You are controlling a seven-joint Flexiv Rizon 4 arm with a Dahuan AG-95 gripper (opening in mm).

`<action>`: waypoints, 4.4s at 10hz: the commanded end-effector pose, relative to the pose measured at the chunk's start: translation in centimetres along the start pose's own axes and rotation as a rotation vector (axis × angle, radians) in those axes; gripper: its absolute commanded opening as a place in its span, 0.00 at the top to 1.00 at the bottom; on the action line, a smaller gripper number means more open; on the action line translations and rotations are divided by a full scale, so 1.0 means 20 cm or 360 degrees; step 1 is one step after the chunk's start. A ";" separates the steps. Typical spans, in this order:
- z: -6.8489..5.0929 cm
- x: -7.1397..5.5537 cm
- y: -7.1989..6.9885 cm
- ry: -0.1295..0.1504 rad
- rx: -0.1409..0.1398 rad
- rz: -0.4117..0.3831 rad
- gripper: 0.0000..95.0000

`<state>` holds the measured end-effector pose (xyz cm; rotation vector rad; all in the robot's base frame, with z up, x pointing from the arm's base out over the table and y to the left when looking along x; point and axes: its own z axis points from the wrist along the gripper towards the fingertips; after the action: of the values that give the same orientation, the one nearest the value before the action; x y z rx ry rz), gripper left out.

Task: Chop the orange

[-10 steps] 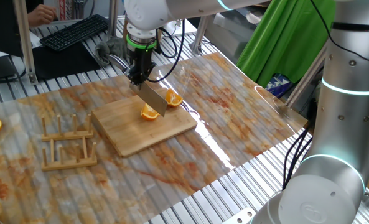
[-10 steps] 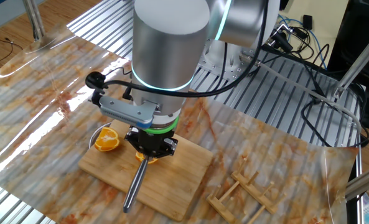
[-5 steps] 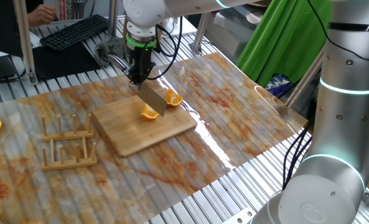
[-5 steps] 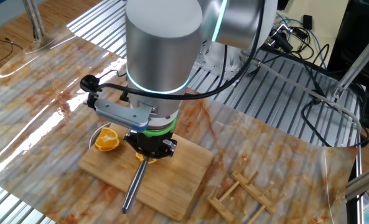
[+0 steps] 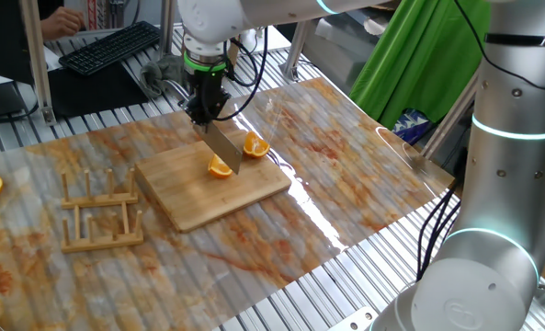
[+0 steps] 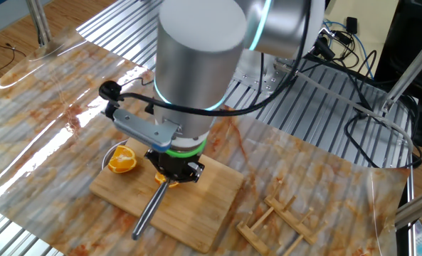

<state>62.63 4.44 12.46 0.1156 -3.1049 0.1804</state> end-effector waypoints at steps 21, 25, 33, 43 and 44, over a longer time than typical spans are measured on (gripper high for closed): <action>0.15 0.10 -0.11 -0.0017 -0.0033 -0.0222 1.00; 0.15 0.11 -0.11 -0.0026 -0.0052 -0.0242 1.00; 0.18 0.14 -0.08 -0.0027 -0.0054 -0.0236 1.00; 0.22 0.14 -0.09 -0.0045 -0.0054 -0.0239 1.00; 0.23 0.14 -0.08 -0.0045 -0.0055 -0.0239 1.00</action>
<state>59.90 2.05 8.23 0.3478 -3.1104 0.1217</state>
